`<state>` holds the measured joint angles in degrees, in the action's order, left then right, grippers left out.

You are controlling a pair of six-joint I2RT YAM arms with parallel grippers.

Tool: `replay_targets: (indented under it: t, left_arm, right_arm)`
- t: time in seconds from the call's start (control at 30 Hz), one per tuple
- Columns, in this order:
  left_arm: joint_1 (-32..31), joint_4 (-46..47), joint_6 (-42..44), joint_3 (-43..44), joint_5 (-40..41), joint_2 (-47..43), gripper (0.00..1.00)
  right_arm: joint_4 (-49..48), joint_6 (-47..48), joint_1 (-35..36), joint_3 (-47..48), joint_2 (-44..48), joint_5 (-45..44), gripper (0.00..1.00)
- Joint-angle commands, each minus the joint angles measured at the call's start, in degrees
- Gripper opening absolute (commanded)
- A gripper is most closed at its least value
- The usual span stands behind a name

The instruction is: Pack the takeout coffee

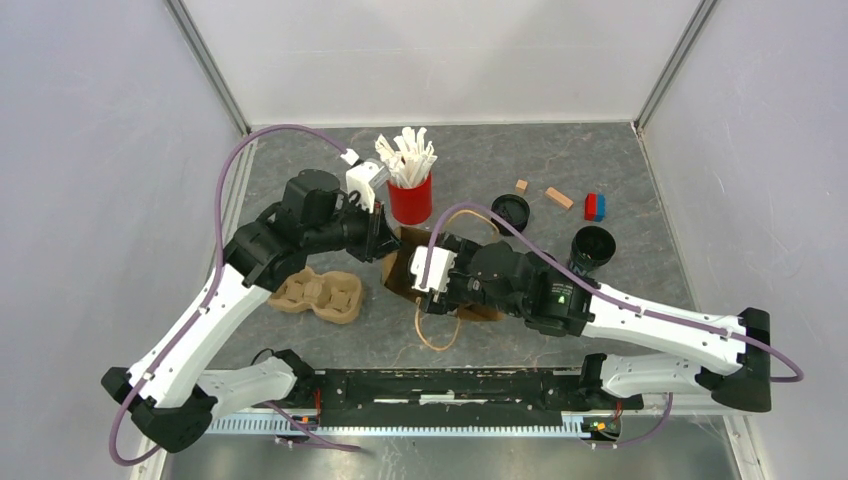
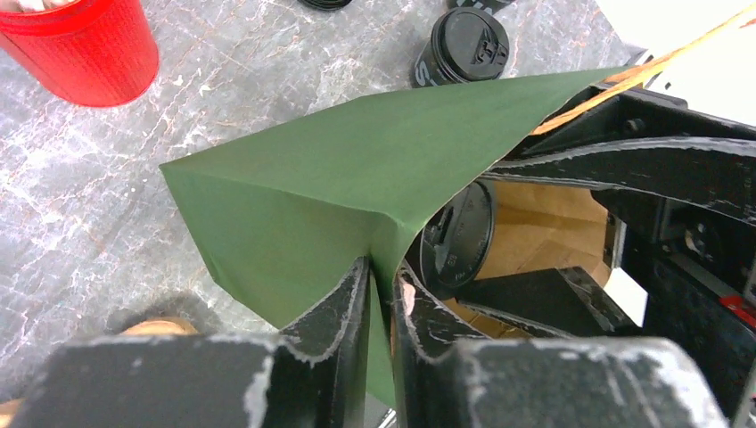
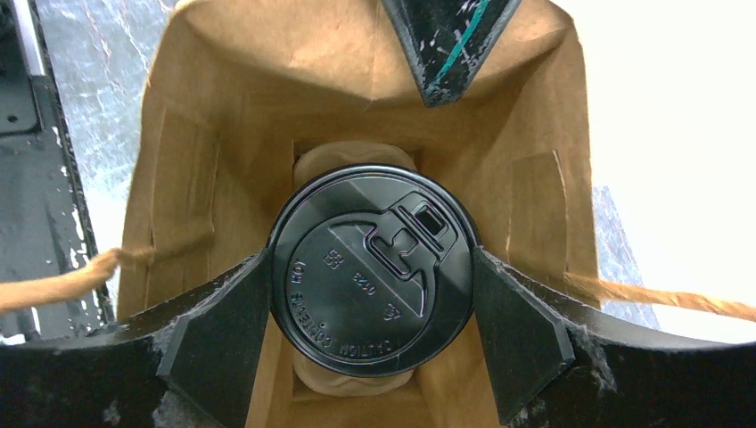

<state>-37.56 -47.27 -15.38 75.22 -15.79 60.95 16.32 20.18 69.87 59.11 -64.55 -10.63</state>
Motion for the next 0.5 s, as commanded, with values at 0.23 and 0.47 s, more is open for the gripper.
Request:
replay_targets:
  t: [0.23, 0.47]
  left_arm:
    - [0.21, -2.05, 1.51, -3.31, 1.95, -4.67, 0.60]
    - [0.21, -9.37, -2.82, -4.26, 3.11, -7.91, 0.69]
  right_arm:
    - [-4.48, 5.19, 0.23, -4.01, -1.37, -0.56, 0.82]
    - [-3.51, 4.97, 1.38, -5.09, -0.95, -0.43, 0.82]
